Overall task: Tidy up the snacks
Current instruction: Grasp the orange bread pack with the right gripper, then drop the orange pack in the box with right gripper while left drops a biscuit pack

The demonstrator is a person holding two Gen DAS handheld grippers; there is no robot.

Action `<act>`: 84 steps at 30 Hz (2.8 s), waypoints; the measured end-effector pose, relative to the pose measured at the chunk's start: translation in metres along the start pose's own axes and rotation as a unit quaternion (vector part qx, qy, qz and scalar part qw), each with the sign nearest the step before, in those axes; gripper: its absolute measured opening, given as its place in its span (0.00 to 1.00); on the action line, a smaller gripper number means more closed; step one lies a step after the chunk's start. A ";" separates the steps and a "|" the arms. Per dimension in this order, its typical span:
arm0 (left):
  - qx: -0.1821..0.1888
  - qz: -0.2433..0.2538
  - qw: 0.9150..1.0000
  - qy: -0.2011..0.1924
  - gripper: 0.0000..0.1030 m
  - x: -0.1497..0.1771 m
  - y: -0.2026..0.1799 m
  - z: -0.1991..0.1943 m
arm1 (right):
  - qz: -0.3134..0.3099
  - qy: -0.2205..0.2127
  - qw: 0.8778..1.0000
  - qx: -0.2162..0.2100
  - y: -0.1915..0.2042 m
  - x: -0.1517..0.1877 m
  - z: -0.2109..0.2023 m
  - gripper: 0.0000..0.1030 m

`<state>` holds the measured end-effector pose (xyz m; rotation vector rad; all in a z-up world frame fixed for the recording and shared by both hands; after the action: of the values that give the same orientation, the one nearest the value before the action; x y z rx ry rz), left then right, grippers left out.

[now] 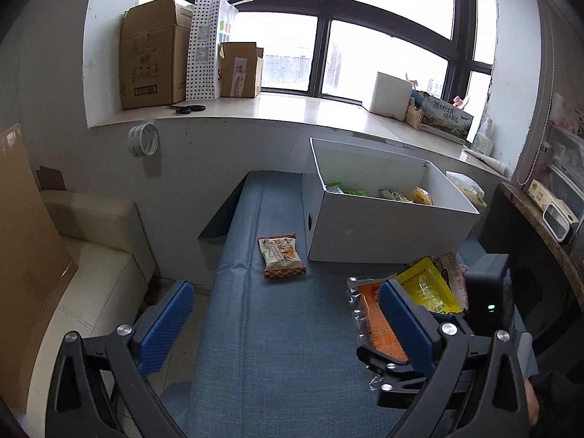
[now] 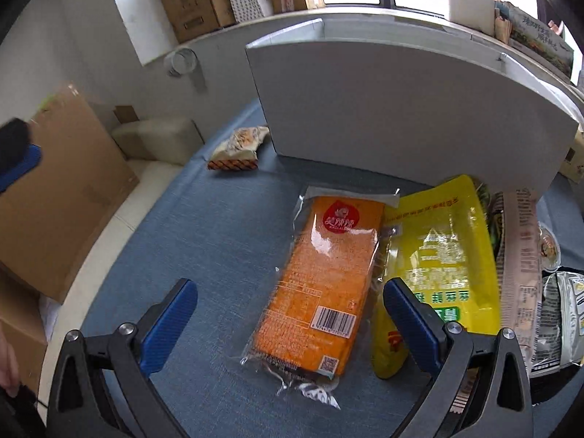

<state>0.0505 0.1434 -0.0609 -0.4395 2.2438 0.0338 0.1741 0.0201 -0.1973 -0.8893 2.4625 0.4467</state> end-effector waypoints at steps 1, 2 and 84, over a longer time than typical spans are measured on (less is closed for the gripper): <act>-0.001 -0.001 1.000 -0.001 1.00 0.001 0.002 0.000 | -0.001 0.003 1.000 0.023 0.004 -0.002 0.007 1.00; 0.001 -0.003 1.000 -0.001 1.00 0.001 0.004 0.000 | -0.003 0.008 0.999 0.050 0.007 -0.003 0.014 1.00; 0.014 0.095 0.995 0.040 1.00 -0.192 -0.113 0.199 | 0.070 -0.113 0.988 0.082 -0.183 -0.174 -0.082 0.99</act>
<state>0.3478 0.1286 -0.0350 -0.2141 2.3554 0.0838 0.3860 -0.0637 -0.0612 -0.5677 2.3205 0.3655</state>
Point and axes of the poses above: each gripper's, at about its wrist camera, not at the fingertips, and z roughly the way its jaws point, y to its left, x to its underside, the point moved 1 cm from there along z, roughly the way its jaws point, and after that the axes turned 3 degrees about y, right-handed, at the moved point
